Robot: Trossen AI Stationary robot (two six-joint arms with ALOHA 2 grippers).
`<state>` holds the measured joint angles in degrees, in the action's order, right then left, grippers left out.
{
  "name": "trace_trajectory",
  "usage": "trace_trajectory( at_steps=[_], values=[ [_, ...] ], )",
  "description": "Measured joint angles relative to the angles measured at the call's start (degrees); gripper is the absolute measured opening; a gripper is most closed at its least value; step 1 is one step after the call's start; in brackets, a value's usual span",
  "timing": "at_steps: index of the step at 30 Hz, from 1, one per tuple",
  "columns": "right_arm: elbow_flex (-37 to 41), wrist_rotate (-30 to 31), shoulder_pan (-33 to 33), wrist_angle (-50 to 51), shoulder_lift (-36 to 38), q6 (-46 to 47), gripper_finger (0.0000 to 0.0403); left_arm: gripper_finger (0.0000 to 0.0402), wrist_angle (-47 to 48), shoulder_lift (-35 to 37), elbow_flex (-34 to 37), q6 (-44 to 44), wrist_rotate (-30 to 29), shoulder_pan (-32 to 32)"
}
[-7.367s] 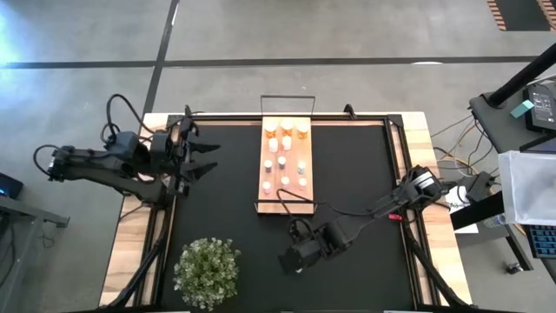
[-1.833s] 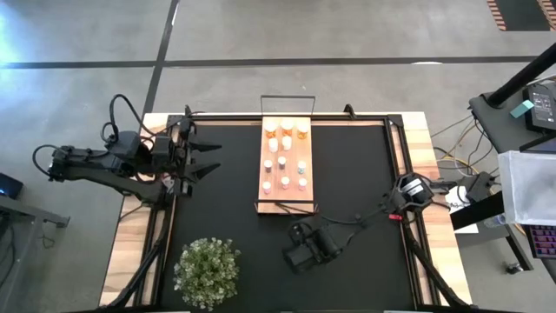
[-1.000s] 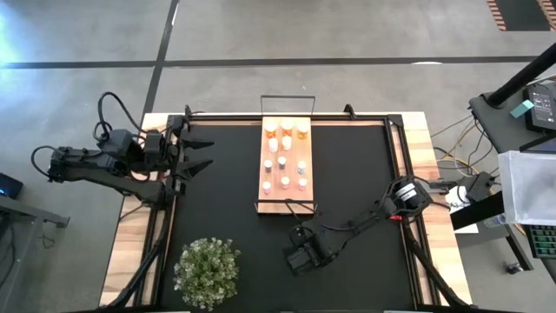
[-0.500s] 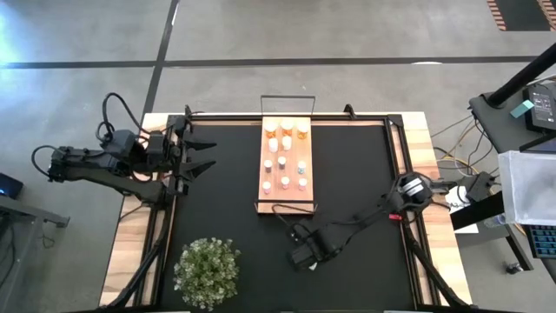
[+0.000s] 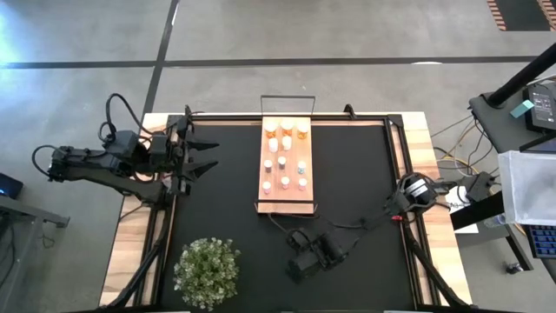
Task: Pick and place medicine bottles onto shelf by color
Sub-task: Put the white pill bottle on the shelf aligned with the other white pill bottle
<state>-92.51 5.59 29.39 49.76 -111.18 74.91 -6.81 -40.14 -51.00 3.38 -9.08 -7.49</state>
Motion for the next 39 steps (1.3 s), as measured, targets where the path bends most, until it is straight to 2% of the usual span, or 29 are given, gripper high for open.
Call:
trace_trajectory(
  at_steps=[14, 19, 30, 39],
  values=[
    [0.7, -1.8, 0.9, 0.2, -2.4, 3.1, 0.0205, 0.0192, 0.0, 0.0, 0.0, 0.0, -0.3, 0.0],
    [0.7, -4.6, 1.1, 0.0, -4.3, 3.2, 0.0205, 0.0192, 0.0, 0.1, 0.1, 0.0, -0.2, 0.0],
    [0.8, -4.6, 1.2, 1.0, -6.4, 2.9, 0.0204, 0.0192, 0.0, 0.1, 0.1, 0.1, -0.2, 0.0],
    [0.7, -5.6, 1.2, 1.4, -7.4, 2.2, 0.0151, 0.0192, 0.1, 0.1, 0.1, 0.1, -0.2, 0.0]
  ],
)
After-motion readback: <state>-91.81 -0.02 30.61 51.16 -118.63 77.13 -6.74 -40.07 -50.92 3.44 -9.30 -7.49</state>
